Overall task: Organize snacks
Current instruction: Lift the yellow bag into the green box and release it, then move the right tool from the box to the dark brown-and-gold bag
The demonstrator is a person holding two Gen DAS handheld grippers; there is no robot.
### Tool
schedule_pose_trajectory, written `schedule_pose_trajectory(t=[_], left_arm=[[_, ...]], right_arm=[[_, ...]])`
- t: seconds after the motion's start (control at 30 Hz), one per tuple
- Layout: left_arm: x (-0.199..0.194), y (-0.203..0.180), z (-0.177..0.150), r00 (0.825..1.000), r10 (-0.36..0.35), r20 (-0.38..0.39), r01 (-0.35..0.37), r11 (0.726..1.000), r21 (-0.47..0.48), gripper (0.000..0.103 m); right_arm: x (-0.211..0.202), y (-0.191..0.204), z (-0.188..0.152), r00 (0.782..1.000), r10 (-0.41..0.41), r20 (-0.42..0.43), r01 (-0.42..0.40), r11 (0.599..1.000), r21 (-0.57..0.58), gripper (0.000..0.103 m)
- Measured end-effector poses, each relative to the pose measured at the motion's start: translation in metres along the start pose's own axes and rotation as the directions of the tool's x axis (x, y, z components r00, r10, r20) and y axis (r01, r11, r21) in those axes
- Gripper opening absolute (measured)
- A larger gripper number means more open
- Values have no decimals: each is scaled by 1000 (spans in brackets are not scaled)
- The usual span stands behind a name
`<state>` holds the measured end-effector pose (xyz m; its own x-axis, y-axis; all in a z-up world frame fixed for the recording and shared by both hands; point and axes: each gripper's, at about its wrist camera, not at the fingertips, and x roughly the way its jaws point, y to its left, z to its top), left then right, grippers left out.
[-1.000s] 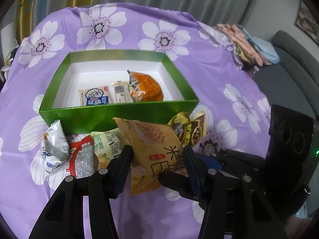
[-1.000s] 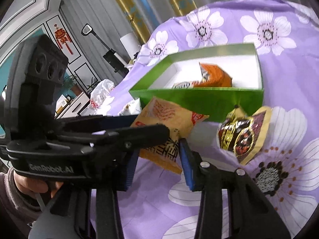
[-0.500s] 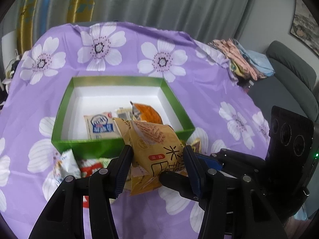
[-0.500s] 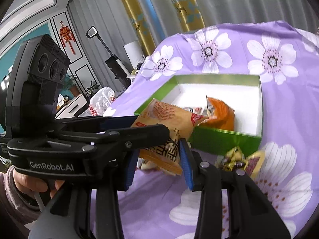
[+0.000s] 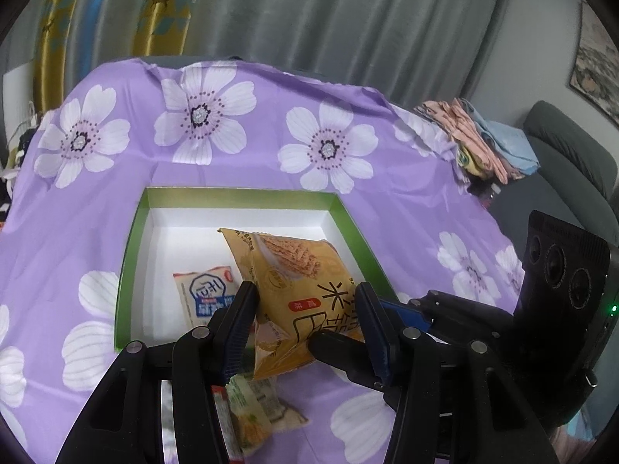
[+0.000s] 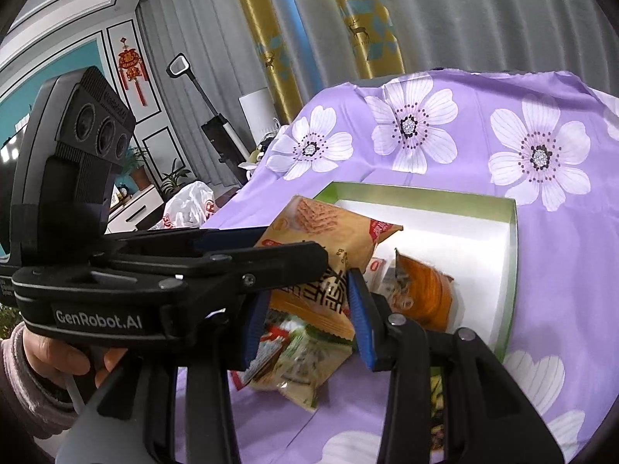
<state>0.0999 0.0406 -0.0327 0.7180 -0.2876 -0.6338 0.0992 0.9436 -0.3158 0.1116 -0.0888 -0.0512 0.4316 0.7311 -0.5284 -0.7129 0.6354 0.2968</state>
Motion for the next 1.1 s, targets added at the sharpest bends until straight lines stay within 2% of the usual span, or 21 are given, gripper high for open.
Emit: schedule_pose_trajectory(t=[0.37,0.53,0.6,0.63,0.7,0.73,0.77,0.8,1.1], left_arm=[[45,40,7,997,-2,-71,-4,996,-86,53],[61,54,4,995,-25,-101,10,990,-142,53],[62,54,4,995,-16,-101,1,989,-146,53],[61,54,5,995,-14,-99,-1,989,-147,53],[60,56,5,995,5,-96,-19,988,-152,63],[58,58,5,995,23,-98,-38,987,-155,75],[57,59,5,995,29,-99,-44,986,-158,79],[53,62,5,995,35,-97,-51,985,-165,79],[25,68,-6,993,62,-97,-80,980,-183,80]], right_arm=[[54,-18,5,994,-33,-104,34,999,6,41],[70,-19,2,988,-68,-142,69,998,7,44],[72,-21,1,984,-89,-153,91,996,10,49],[72,-22,1,984,-89,-152,93,996,17,49],[68,-22,2,986,-85,-146,89,996,26,52],[64,-22,2,987,-88,-137,92,995,28,53],[59,-21,2,988,-91,-126,95,995,29,57],[55,-21,3,989,-91,-117,95,995,32,62],[3,-20,-9,992,-109,-65,113,992,63,74]])
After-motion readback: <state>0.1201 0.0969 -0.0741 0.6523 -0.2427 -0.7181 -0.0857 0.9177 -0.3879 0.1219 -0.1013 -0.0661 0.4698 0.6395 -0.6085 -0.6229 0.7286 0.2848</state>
